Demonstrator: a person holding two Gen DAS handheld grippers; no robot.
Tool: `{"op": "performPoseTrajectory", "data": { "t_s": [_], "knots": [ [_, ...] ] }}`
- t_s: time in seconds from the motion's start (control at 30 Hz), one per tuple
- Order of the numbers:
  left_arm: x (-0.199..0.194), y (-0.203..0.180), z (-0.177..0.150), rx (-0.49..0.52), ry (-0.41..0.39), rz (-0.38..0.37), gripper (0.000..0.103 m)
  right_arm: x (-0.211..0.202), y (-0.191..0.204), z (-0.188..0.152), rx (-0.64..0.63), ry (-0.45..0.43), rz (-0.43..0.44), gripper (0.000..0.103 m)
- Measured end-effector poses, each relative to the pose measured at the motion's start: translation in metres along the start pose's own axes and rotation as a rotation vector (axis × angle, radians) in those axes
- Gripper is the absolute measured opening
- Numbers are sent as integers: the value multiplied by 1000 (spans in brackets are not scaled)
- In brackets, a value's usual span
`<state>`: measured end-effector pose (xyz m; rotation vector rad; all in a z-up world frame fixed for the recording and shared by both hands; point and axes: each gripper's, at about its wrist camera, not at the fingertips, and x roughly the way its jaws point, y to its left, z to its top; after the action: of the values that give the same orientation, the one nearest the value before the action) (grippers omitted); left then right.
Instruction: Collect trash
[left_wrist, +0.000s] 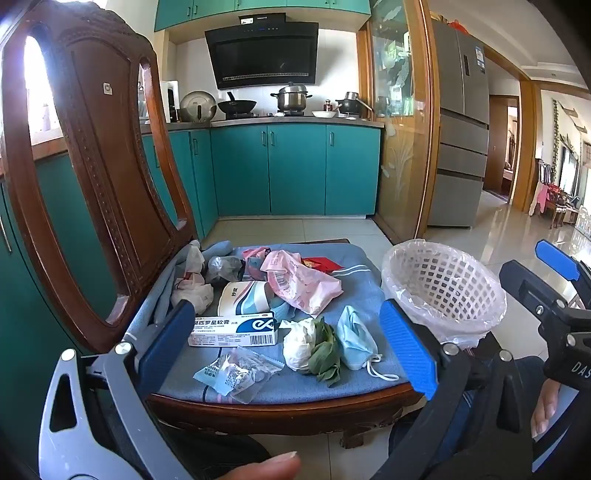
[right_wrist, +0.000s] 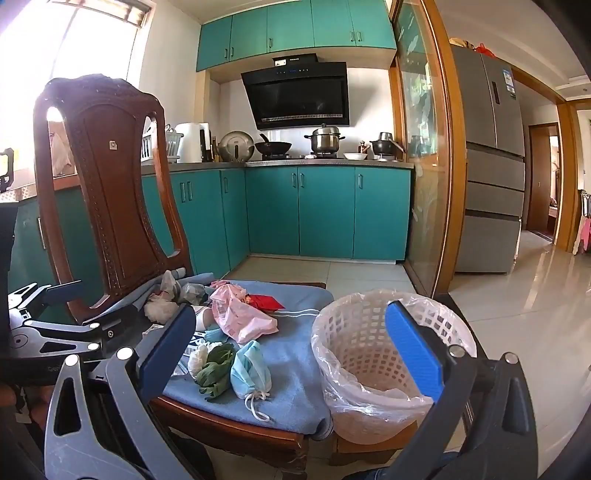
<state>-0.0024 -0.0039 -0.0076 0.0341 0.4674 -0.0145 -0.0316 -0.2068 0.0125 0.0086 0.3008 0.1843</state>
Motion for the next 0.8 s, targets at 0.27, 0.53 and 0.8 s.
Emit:
{"op": "performPoseTrajectory", "data": {
  "t_s": [0.27, 0.53, 0.8],
  "knots": [
    [0, 1, 1, -2, 1, -2, 100, 0, 0, 0, 4, -5, 11, 100],
    [-1, 2, 2, -3, 1, -2, 100, 0, 1, 0, 3, -2, 28, 100],
    [-1, 1, 3, 1, 4, -3, 100, 0, 0, 0, 10, -6, 45, 100]
  ]
}}
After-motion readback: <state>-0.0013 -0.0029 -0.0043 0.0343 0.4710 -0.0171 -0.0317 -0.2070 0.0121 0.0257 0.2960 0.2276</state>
